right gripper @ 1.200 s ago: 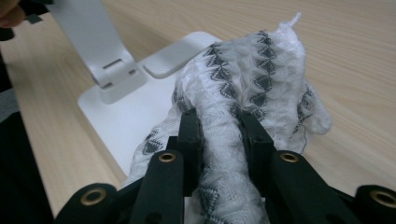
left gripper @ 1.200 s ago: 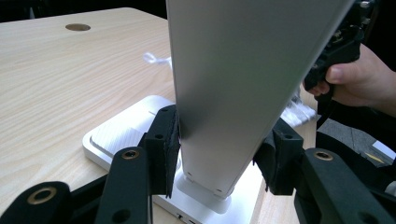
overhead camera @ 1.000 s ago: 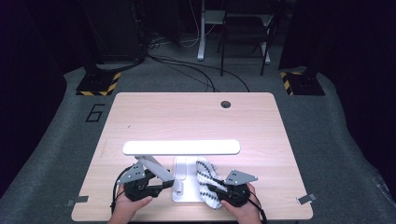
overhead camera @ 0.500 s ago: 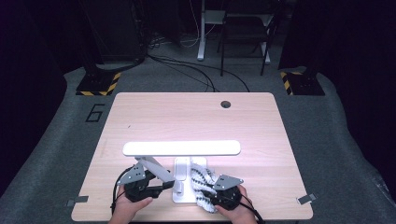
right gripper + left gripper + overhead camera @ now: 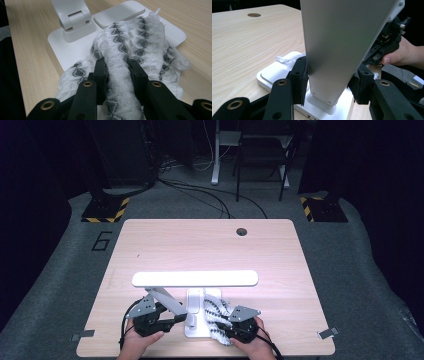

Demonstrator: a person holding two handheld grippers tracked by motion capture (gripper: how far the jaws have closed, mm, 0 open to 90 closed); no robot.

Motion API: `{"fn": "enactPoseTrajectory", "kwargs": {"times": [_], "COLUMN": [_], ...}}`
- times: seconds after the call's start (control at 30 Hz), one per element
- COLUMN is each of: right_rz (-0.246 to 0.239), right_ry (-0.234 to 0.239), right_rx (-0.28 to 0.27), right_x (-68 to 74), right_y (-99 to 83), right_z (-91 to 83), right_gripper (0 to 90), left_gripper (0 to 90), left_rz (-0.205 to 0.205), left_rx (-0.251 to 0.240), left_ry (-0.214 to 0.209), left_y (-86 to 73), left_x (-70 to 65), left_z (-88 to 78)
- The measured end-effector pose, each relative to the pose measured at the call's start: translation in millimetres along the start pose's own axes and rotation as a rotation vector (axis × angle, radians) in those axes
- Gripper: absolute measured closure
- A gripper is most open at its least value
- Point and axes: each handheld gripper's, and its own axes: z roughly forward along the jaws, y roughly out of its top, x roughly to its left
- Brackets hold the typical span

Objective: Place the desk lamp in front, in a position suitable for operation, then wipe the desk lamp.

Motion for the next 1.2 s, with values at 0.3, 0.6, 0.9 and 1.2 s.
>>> {"fn": "enactPoseTrajectory", "kwargs": {"times": [0.3, 0.6, 0.9, 1.2], "right_rz": [0.003, 0.017, 0.029, 0.057], "right_ry": [-0.01, -0.032, -0.046, -0.038], "right_rx": [-0.002, -0.003, 0.004, 0.023], "right_x": [-7.2, -14.3, -24.5, -36.7], "right_y": [1.2, 2.3, 4.5, 9.8], "right_z": [2.5, 3.7, 4.1, 7.4], "right_gripper": [71.7, 71.7, 71.6, 71.8], "left_gripper": [54.3, 54.5, 54.4, 54.3], "left_rz": [-0.009, -0.015, -0.007, -0.008], "left_rx": [-0.012, -0.014, -0.001, -0.025], "left_ry": [0.008, 0.027, 0.01, 0.017], "left_y": [0.2, 4.1, 8.2, 5.5], "left_x": [-0.7, 1.1, 8.4, 6.7], "left_z": [4.4, 13.7, 21.6, 23.6]}}
